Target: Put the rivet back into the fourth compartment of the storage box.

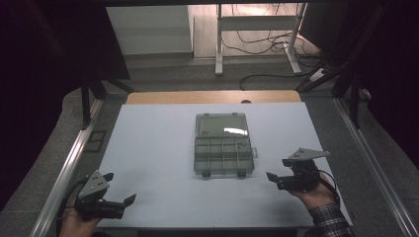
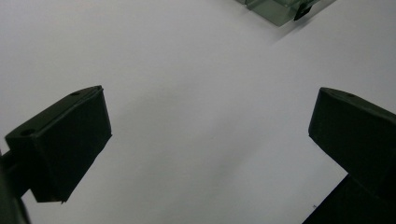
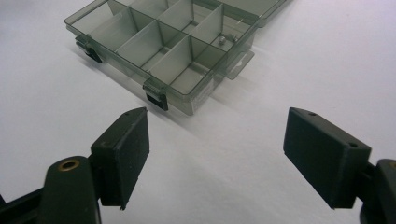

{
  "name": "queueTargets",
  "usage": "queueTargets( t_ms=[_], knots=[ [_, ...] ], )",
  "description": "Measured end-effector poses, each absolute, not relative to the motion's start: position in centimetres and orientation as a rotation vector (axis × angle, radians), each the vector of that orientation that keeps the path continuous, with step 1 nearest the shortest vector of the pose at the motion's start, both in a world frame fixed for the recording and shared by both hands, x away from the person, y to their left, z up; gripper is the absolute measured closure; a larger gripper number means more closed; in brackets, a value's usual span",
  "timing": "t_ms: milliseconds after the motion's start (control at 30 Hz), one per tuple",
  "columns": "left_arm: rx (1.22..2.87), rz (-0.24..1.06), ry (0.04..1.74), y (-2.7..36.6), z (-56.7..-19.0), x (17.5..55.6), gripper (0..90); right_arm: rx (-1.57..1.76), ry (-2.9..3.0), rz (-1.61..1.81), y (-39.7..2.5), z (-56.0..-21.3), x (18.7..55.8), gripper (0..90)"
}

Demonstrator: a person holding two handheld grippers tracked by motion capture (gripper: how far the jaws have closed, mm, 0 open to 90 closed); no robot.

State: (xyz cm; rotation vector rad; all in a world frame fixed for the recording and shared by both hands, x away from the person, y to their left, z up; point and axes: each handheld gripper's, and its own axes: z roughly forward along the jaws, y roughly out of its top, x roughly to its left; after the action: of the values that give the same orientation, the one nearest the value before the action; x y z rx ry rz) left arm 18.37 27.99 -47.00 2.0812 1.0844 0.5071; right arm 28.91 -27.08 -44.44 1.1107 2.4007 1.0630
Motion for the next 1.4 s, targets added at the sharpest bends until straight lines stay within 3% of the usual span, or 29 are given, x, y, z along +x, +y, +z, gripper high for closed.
queueTargets(
  t_ms=[900, 1400],
  knots=[
    [2.084, 0.508, 1.086, 28.0, -47.1, 18.4, 0.0, 1.158, 2.315, 1.062, -31.3, -44.1, 25.9, 3.0],
    [2.096, 0.509, 1.082, 28.0, -47.1, 18.4, 0.0, 1.189, 2.245, 1.035, -33.9, -44.4, 24.2, 1.7]
  ],
)
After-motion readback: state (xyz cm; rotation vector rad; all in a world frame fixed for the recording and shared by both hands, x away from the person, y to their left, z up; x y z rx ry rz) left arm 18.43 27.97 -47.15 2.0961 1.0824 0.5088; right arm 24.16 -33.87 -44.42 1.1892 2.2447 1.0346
